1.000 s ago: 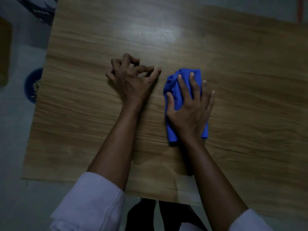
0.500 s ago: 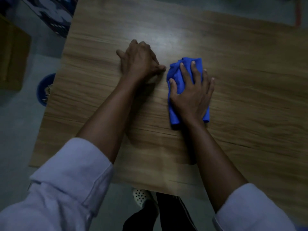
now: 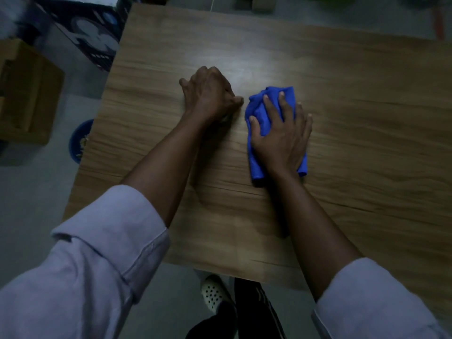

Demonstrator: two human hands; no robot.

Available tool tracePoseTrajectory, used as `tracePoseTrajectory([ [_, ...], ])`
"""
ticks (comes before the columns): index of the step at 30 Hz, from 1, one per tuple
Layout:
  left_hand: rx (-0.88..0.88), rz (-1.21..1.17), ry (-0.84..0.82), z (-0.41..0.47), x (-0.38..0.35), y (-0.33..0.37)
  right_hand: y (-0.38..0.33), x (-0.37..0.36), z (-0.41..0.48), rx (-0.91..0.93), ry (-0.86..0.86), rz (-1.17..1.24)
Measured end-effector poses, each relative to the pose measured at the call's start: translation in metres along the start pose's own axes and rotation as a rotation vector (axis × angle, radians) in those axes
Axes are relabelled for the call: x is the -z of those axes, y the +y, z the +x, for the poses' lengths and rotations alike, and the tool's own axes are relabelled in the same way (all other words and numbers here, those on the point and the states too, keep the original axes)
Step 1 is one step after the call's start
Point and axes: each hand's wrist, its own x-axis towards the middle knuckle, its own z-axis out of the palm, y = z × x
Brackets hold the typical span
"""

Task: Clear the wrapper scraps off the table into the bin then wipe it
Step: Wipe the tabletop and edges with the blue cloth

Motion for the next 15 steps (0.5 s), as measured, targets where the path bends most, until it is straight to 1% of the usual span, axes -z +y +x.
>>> tracePoseTrajectory([
  [11,-0.01,-0.034,0.026,-0.007,0.0,-0.002,-0.001,0.0,0.0,-0.004,0.004,-0.006],
  [15,0.033,-0.126,0.042,-0.011,0.001,-0.005,0.0,0.002,0.0,-0.002,-0.002,-0.001],
])
